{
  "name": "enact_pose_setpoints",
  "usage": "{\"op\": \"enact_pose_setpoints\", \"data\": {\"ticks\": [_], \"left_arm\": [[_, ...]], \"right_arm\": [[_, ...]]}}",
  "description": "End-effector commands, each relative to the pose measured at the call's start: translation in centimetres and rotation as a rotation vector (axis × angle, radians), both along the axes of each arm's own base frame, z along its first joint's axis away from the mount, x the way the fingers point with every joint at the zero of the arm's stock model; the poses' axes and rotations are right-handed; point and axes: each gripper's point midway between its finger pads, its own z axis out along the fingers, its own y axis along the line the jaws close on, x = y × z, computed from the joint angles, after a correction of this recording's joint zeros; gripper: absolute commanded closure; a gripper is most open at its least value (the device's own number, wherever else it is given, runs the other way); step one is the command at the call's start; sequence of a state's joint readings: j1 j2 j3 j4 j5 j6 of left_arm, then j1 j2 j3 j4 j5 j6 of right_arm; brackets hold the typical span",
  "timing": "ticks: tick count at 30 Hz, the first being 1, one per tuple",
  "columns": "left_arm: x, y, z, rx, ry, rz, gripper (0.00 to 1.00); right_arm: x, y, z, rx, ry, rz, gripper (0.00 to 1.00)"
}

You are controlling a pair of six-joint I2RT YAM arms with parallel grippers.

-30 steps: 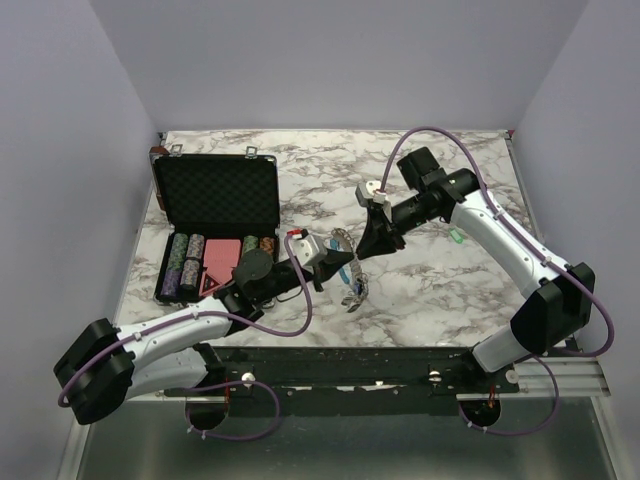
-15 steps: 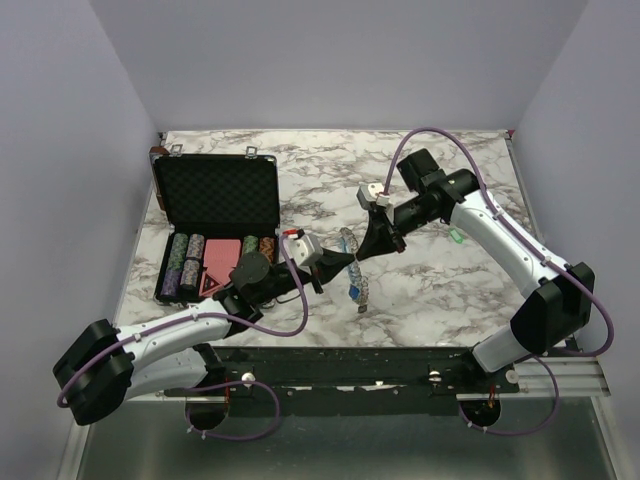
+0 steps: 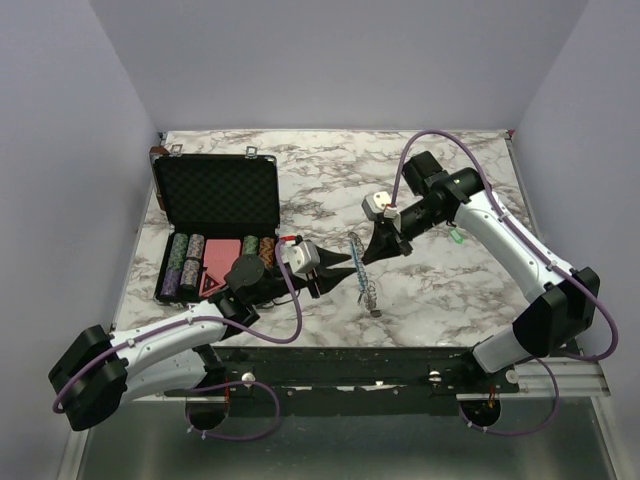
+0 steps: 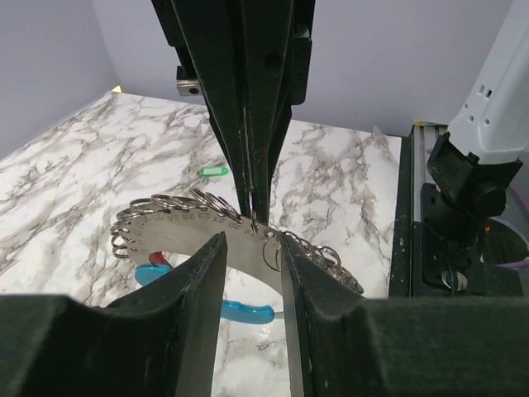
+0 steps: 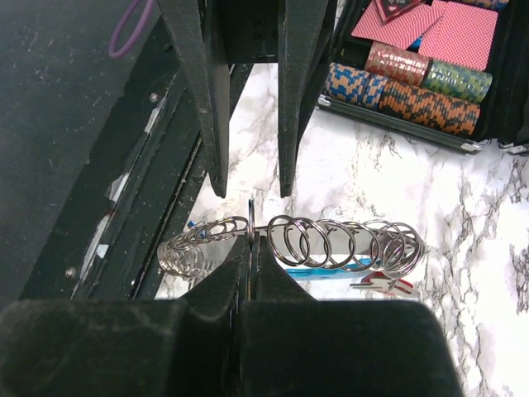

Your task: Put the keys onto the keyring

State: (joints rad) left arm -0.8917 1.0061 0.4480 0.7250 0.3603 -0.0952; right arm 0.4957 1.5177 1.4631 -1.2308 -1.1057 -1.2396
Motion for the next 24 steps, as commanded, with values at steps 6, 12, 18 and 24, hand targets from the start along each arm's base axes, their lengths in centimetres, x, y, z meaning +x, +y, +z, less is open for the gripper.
{"op": "enact_pose_setpoints", "data": {"ticks": [6,12,18,24], "left_arm": [[-1.2,-0.3,0.5,-0.040,-0.047,-0.071,0.61],[-1.3,-0.8,1.3,-0.059,-0.057,-0.094,0.65],[-1.3,-1.1,1.4,-0.062,-0.054,-0.107,0.70],[-1.2,-1.2,1.9,-0.080,-0.059,-0.103,0.72]], "right_arm": [[-1.6,0.3,1.7,0.092,-0.003,0.058,1.00],[-1.6,0.4,1.5,0.094,0.011,0.057,1.00],[-1.5,0.4,1.4,0.094,0.023,0.055,1.00],[-1.5,0.5,1.3,0.094,0.032,0.053,1.00]]}}
